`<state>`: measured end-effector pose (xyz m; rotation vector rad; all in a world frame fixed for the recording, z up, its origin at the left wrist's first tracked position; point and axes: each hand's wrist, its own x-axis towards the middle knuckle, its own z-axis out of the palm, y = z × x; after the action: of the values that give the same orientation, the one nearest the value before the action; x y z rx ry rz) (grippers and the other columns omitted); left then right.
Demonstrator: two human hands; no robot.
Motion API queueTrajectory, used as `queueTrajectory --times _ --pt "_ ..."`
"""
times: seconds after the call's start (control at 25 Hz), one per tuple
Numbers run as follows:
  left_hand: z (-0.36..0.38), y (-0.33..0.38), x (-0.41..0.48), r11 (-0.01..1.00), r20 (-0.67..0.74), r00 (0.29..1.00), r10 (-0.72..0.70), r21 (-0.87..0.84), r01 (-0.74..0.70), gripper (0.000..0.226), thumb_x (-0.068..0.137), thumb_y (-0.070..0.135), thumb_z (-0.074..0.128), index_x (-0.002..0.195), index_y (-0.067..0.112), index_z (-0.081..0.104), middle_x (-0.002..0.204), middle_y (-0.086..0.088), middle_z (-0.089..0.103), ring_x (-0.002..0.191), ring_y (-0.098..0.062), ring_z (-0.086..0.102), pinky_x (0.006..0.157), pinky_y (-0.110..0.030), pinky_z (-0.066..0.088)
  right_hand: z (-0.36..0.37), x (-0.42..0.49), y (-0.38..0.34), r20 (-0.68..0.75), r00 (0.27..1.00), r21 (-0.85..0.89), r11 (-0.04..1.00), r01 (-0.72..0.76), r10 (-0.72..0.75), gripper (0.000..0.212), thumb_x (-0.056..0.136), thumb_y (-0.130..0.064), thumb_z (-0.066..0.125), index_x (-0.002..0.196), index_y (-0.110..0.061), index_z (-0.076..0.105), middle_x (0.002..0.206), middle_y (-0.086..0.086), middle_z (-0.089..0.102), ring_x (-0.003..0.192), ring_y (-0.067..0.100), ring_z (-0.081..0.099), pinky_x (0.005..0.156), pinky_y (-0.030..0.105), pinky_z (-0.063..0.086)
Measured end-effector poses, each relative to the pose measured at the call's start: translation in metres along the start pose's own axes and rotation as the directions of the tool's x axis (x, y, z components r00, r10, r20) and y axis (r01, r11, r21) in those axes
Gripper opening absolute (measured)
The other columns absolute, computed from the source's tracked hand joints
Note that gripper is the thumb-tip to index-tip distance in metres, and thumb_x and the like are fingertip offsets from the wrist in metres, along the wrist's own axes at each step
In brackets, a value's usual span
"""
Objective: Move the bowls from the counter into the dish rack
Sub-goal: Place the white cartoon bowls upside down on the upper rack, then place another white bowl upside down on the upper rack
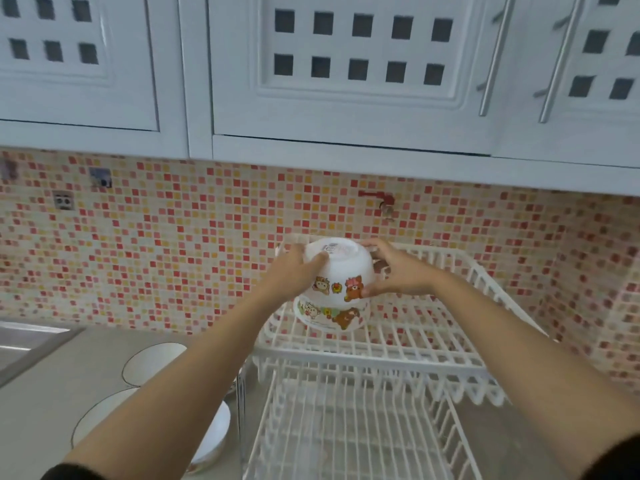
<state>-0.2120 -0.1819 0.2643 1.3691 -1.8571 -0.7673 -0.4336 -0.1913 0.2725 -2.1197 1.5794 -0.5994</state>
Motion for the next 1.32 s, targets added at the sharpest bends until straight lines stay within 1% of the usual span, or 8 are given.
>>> queueTrajectory --times 0.28,0.48,0.64,0.8,0.92,1.04,1.16,1.32 --pt "0.01 -0.007 0.006 0.983 0.032 0.999 -0.031 0.182 0.025 0.064 0.096 0.045 0.042 0.147 0.009 0.03 0.136 -0.015 0.055 0.123 -0.03 0.054 0.095 -0.035 0.044 0.014 0.009 0.014 0.093 0.994 -0.043 0.998 -0.054 0.058 0.105 0.065 -0.036 0.084 0.141 -0.034 0.013 0.151 0.003 0.034 0.135 0.02 0.04 0.11 0.041 0.038" --pt "0.012 -0.01 0.006 0.97 0.084 0.993 -0.088 0.235 0.066 0.064 0.096 0.045 0.042 0.147 0.01 0.029 0.142 -0.016 0.049 0.126 -0.031 0.051 0.097 -0.038 0.044 0.021 0.008 0.013 0.11 0.986 -0.097 0.989 -0.111 0.121 0.11 0.064 -0.035 0.085 0.144 -0.031 0.01 0.156 0.003 0.025 0.139 0.022 0.034 0.113 0.044 0.034" --pt "0.002 -0.004 0.0 0.973 0.062 0.998 -0.009 0.229 -0.006 0.073 0.096 0.048 0.041 0.151 0.007 0.018 0.156 -0.015 0.03 0.14 -0.032 0.036 0.11 -0.042 0.035 0.015 0.001 -0.007 0.067 0.982 -0.209 0.964 -0.162 0.179 0.122 0.064 -0.032 0.085 0.149 -0.031 -0.002 0.161 0.002 0.004 0.147 0.027 0.016 0.118 0.049 0.021" --pt "-0.04 -0.007 -0.016 0.975 -0.045 0.994 0.102 0.202 -0.091 0.067 0.097 0.041 0.043 0.151 0.008 0.02 0.157 -0.013 0.027 0.142 -0.031 0.032 0.113 -0.044 0.031 0.021 -0.006 -0.062 -0.082 0.994 -0.165 0.983 -0.085 0.072 0.098 0.08 -0.018 0.07 0.151 -0.026 0.003 0.162 0.002 0.004 0.147 0.024 0.014 0.118 0.042 0.021" --pt "-0.081 -0.021 -0.03 0.969 -0.091 0.987 0.134 0.221 -0.111 0.065 0.097 0.038 0.044 0.151 0.01 0.021 0.156 -0.011 0.031 0.134 -0.027 0.044 0.109 -0.042 0.039 0.042 -0.004 -0.117 -0.223 0.973 -0.162 0.987 0.019 -0.055 0.079 0.09 -0.028 0.059 0.152 -0.02 0.01 0.161 0.002 0.009 0.147 0.022 0.017 0.116 0.04 0.022" --pt "-0.124 -0.05 -0.049 0.969 -0.117 0.988 0.097 0.238 -0.067 0.063 0.097 0.037 0.043 0.151 0.011 0.023 0.152 -0.009 0.036 0.112 -0.02 0.055 0.091 -0.033 0.051 0.082 0.005 -0.177 -0.248 0.959 -0.141 0.985 0.101 -0.134 0.069 0.095 -0.035 0.049 0.151 -0.02 0.013 0.161 0.002 0.011 0.146 0.021 0.019 0.113 0.037 0.025" --pt "-0.156 -0.088 -0.069 0.954 -0.143 0.989 0.037 0.299 0.008 0.059 0.098 0.037 0.042 0.149 0.01 0.027 0.152 -0.011 0.037 0.126 -0.027 0.052 0.09 -0.03 0.045 0.128 0.017 -0.219 -0.229 0.962 -0.114 0.985 0.126 -0.149 0.067 0.095 -0.032 0.048 0.151 -0.02 0.013 0.161 0.002 0.011 0.144 0.022 0.024 0.108 0.034 0.031" --pt "-0.167 -0.146 -0.092 0.932 -0.082 0.993 -0.09 0.344 0.113 0.06 0.098 0.038 0.042 0.147 0.006 0.029 0.148 -0.015 0.043 0.123 -0.03 0.054 0.095 -0.036 0.046 0.19 0.032 -0.233 -0.228 0.971 -0.007 0.997 0.071 -0.071 0.068 0.094 -0.028 0.05 0.151 -0.018 0.013 0.16 0.005 0.014 0.145 0.025 0.021 0.114 0.038 0.026"
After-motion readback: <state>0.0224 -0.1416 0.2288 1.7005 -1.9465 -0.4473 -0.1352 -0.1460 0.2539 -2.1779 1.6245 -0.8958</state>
